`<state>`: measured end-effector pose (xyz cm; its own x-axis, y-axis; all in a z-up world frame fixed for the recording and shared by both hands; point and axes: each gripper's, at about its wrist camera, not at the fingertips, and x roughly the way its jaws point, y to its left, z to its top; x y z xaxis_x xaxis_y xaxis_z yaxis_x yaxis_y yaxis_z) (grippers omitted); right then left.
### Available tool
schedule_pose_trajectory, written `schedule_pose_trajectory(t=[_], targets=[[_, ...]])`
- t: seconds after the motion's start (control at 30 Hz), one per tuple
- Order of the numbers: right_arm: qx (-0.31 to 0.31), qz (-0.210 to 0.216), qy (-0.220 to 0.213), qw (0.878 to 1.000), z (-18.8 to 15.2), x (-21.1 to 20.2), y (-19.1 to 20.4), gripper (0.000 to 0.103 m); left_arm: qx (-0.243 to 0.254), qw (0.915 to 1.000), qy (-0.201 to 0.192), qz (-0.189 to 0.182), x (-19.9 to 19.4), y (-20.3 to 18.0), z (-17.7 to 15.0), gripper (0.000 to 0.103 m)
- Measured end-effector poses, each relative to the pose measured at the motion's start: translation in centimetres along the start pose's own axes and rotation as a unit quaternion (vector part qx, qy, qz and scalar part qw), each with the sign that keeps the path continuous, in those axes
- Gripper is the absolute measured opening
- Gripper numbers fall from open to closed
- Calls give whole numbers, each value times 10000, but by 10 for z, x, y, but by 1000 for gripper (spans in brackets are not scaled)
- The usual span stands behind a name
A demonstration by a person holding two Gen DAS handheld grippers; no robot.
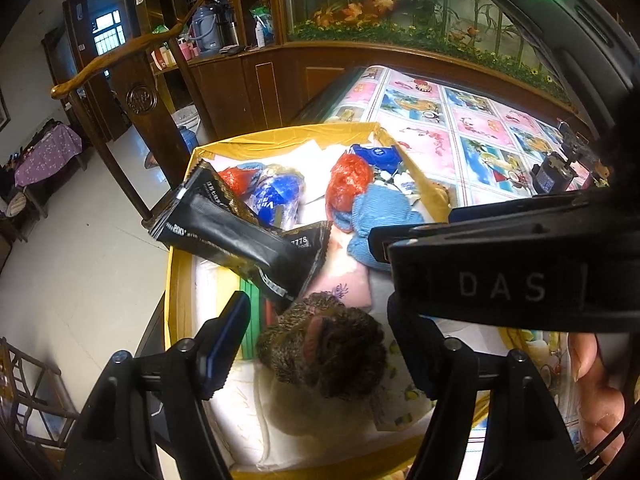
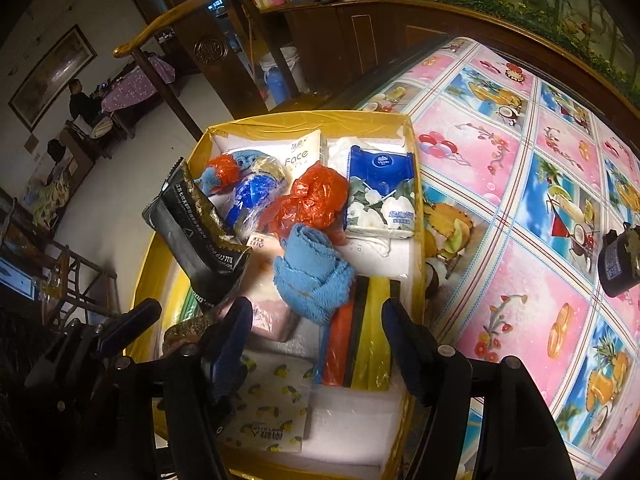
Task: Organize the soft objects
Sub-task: 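Lower both grippers into the tray and open them to release the ball and cloth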
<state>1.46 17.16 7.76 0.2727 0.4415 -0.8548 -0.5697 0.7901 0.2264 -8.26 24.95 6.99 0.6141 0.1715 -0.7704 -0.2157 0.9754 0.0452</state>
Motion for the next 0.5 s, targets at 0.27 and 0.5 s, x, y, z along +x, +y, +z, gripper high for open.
schedule_pose_trajectory(t=[0.27, 0.5], targets=[[-14, 39, -75, 10000, -12, -18, -11, 72, -68, 9999, -75, 61, -12, -12, -3, 72], [17, 102, -125, 9999, -23, -33, -22, 72, -70, 9998, -143, 113, -24, -25, -8, 73]])
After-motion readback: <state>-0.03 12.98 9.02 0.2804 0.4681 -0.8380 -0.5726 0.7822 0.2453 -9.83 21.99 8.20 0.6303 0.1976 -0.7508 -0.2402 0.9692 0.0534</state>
